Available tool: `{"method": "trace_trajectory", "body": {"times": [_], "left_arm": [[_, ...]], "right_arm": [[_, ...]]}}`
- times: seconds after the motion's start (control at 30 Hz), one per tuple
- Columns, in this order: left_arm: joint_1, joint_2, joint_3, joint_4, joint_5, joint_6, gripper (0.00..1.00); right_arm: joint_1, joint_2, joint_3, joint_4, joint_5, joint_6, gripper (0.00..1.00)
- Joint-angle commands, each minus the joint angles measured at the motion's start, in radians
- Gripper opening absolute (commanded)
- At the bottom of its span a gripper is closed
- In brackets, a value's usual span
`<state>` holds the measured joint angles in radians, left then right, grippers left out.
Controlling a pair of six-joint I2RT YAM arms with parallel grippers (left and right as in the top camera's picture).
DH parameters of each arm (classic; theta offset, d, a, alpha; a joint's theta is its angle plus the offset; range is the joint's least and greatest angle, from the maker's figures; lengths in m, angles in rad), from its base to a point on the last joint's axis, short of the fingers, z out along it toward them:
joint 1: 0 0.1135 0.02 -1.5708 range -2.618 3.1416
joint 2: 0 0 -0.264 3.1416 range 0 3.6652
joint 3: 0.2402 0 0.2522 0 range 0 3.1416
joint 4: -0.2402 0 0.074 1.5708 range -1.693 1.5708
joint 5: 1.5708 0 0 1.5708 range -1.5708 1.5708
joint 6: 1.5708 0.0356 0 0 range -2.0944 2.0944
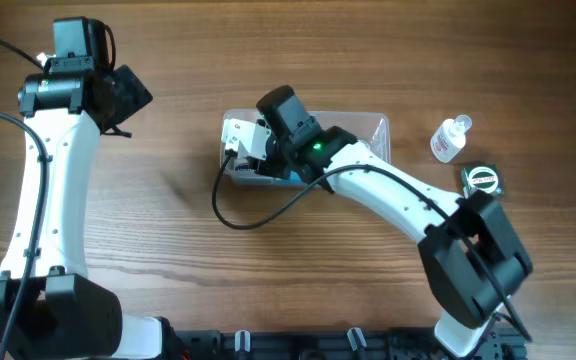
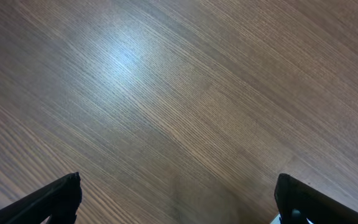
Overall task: Pack container
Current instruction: 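Lower the Panadol box into the container and open the right gripper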
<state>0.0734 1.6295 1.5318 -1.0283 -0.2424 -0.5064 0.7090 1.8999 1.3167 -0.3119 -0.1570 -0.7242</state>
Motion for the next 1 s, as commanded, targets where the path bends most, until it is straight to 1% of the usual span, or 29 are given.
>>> {"method": "trace_trajectory", "body": {"times": [0.0,0.07,0.1,0.13,0.2,0.3,0.43,0.57,0.67,0.73,0.83,0.97], "left_arm": [[0.003,-0.005,0.011,0.002,-0.013,0.004,1.00],[0.003,-0.005,0.011,0.002,-0.013,0.004,1.00],[0.003,-0.005,0.011,0.002,-0.013,0.004,1.00],[0.003,-0.005,0.011,0.002,-0.013,0.004,1.00],[0.003,-0.005,0.011,0.002,-0.013,0.004,1.00],[0.003,-0.005,0.011,0.002,-0.013,0.004,1.00],[0.003,-0.005,0.011,0.002,-0.013,0.004,1.00],[0.003,-0.005,0.011,0.002,-0.013,0.004,1.00],[0.003,-0.005,0.011,0.002,-0.013,0.004,1.00],[0.003,-0.005,0.011,0.002,-0.013,0.004,1.00],[0.003,-0.005,0.011,0.002,-0.013,0.004,1.00],[0.003,-0.005,0.011,0.002,-0.013,0.005,1.00]], "right_arm": [[0.002,0.034,0.018,0.006,-0.029,-0.010,0.44],[0.002,0.035,0.018,0.006,-0.028,-0.010,0.45],[0.002,0.035,0.018,0.007,-0.029,-0.009,0.49],[0.002,0.035,0.018,0.009,-0.029,-0.009,0.55],[0.002,0.035,0.018,0.010,-0.029,-0.008,0.64],[0.002,0.034,0.019,0.018,-0.029,-0.005,0.70],[0.002,0.029,0.019,0.038,-0.028,0.007,0.72],[0.002,-0.016,0.019,0.076,-0.023,0.083,0.72],[0.000,-0.086,0.021,0.088,0.056,0.176,0.70],[0.000,-0.151,0.021,0.068,0.172,0.252,0.70],[-0.006,-0.245,0.021,0.011,0.301,0.309,0.72],[-0.029,-0.365,0.021,-0.104,0.318,0.336,0.75]]}}
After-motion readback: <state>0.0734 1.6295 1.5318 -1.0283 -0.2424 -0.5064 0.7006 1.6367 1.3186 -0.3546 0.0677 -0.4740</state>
